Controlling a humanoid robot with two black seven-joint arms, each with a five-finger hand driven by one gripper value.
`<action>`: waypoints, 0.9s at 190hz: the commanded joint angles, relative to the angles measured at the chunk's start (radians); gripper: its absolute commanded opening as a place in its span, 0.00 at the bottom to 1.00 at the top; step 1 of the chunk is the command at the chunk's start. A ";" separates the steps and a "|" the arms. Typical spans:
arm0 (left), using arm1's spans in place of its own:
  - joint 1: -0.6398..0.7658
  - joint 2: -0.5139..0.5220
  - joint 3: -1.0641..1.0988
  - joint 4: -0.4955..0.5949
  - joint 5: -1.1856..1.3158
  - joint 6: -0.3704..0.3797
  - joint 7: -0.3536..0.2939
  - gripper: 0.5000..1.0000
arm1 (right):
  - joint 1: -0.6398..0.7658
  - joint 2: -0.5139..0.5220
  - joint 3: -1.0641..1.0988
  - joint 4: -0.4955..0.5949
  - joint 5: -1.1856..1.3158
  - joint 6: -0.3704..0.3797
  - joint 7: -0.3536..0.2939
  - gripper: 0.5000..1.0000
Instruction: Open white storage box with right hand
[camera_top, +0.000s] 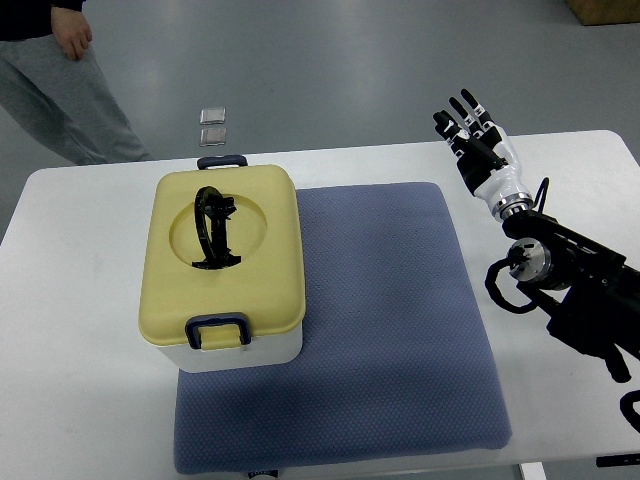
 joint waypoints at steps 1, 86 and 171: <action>0.000 0.000 0.000 0.000 0.001 -0.003 0.000 1.00 | 0.000 0.000 0.000 0.000 0.000 0.000 0.000 0.86; 0.000 0.000 0.005 0.001 0.001 0.005 0.000 1.00 | -0.002 0.000 0.000 0.000 0.000 0.000 0.000 0.86; -0.002 0.000 0.005 0.001 0.001 0.006 0.000 1.00 | 0.000 0.008 0.002 -0.017 0.000 -0.002 -0.002 0.86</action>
